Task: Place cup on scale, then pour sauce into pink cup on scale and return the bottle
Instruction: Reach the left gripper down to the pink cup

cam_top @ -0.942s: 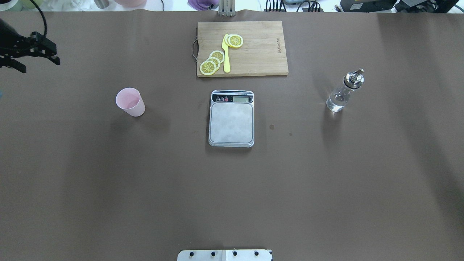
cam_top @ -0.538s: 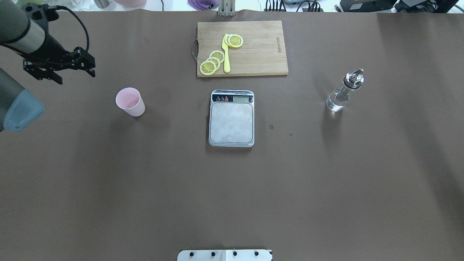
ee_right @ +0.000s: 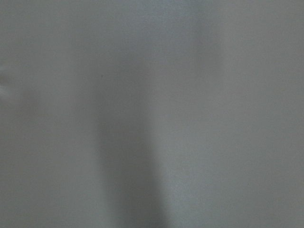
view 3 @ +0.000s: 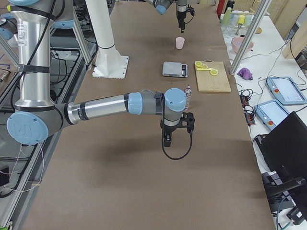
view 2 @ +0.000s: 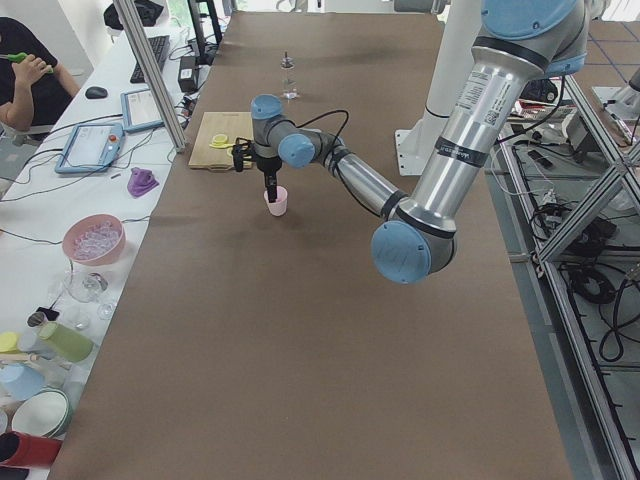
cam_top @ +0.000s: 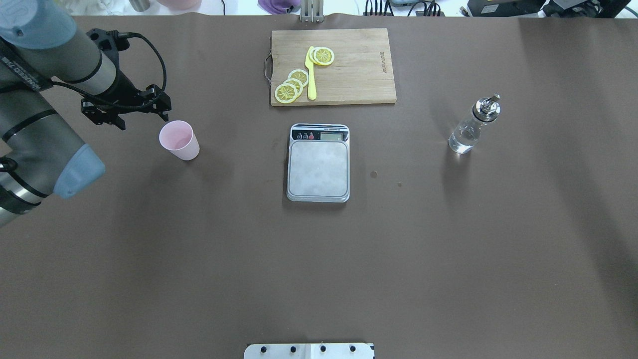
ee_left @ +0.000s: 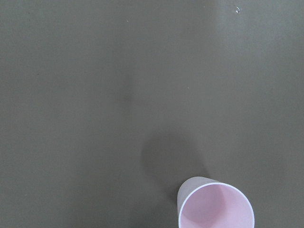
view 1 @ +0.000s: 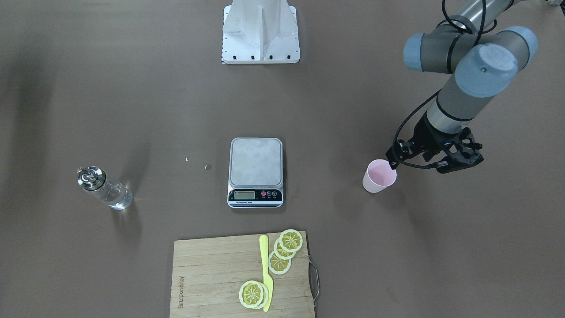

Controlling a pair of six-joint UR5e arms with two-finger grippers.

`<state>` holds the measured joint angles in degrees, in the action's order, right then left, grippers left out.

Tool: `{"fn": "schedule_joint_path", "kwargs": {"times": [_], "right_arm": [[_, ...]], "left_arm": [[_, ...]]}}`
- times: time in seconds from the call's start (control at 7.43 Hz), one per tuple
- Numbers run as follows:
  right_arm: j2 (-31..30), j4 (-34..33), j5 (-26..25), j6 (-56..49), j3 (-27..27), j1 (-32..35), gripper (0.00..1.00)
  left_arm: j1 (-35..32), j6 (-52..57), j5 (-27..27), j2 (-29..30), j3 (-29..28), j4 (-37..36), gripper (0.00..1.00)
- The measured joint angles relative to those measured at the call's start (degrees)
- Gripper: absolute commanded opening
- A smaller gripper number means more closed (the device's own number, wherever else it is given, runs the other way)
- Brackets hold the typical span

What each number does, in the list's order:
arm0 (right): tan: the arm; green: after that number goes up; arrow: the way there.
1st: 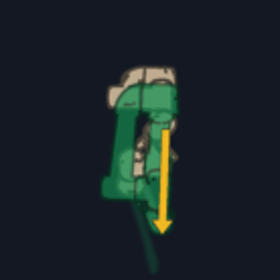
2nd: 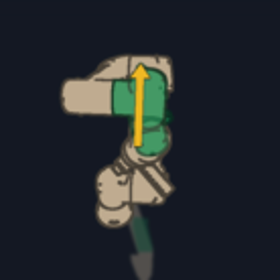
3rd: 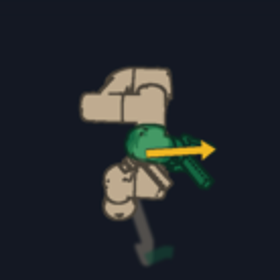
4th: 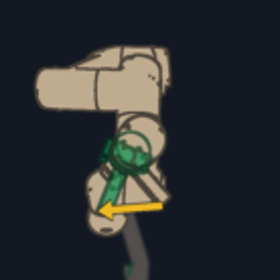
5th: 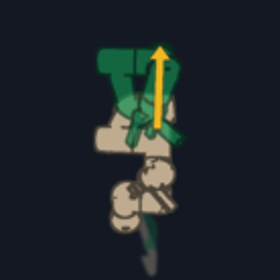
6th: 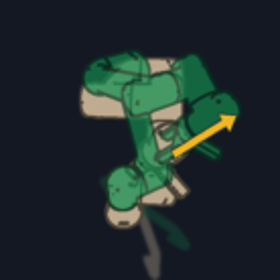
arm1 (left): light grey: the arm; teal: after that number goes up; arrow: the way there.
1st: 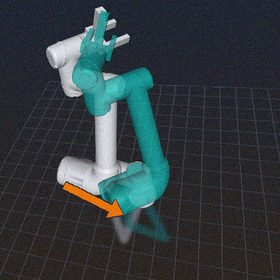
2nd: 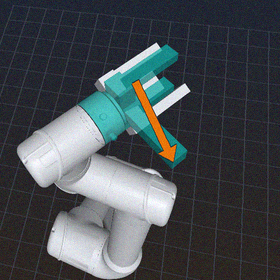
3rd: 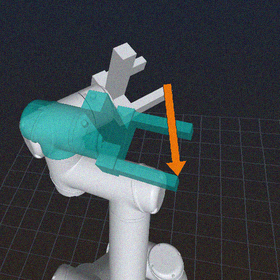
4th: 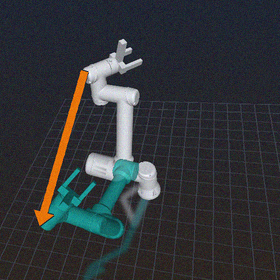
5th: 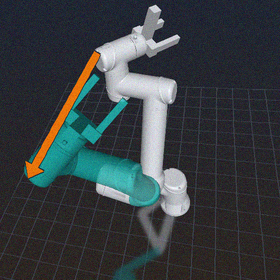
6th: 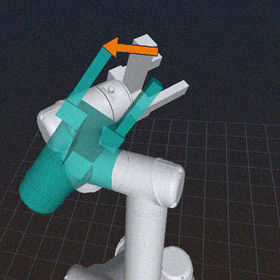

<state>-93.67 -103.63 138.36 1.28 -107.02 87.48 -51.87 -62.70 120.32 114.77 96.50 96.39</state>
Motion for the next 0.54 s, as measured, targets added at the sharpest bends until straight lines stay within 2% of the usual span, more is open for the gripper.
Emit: {"fn": "schedule_joint_path", "kwargs": {"times": [0.27,0.54], "right_arm": [[-0.87,-0.79,-0.10,0.04,-1.27,-0.02,1.00],[-0.94,-0.94,-0.26,0.06,-1.77,-0.03,1.00]], "left_arm": [[1.78,-0.74,-1.86,0.01,-3.84,4.89,0.88],[2.17,-0.91,-2.06,-0.35,-4.78,6.30,0.80]]}}
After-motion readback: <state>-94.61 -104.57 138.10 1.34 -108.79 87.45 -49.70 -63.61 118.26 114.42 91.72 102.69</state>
